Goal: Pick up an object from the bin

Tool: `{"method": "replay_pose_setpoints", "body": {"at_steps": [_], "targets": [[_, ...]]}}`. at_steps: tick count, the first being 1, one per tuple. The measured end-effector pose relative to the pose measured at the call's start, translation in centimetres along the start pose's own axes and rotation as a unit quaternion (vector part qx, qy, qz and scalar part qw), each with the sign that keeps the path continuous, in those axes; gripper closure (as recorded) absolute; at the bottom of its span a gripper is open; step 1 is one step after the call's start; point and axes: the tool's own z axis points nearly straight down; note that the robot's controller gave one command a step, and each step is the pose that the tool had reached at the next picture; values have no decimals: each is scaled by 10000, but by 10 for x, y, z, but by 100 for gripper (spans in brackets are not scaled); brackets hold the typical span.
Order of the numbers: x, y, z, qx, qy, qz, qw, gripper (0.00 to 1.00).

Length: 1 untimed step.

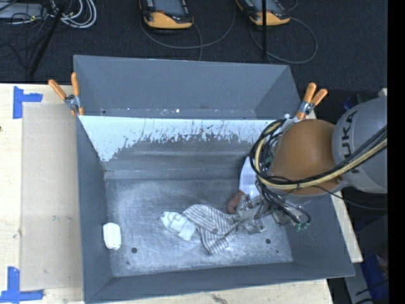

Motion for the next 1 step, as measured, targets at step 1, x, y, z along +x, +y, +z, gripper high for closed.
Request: {"method": "replay_pose_setpoints", "body": {"at_steps": [1], "targets": [[-23, 7, -116, -9, 6, 311, 9995, 100]]}}
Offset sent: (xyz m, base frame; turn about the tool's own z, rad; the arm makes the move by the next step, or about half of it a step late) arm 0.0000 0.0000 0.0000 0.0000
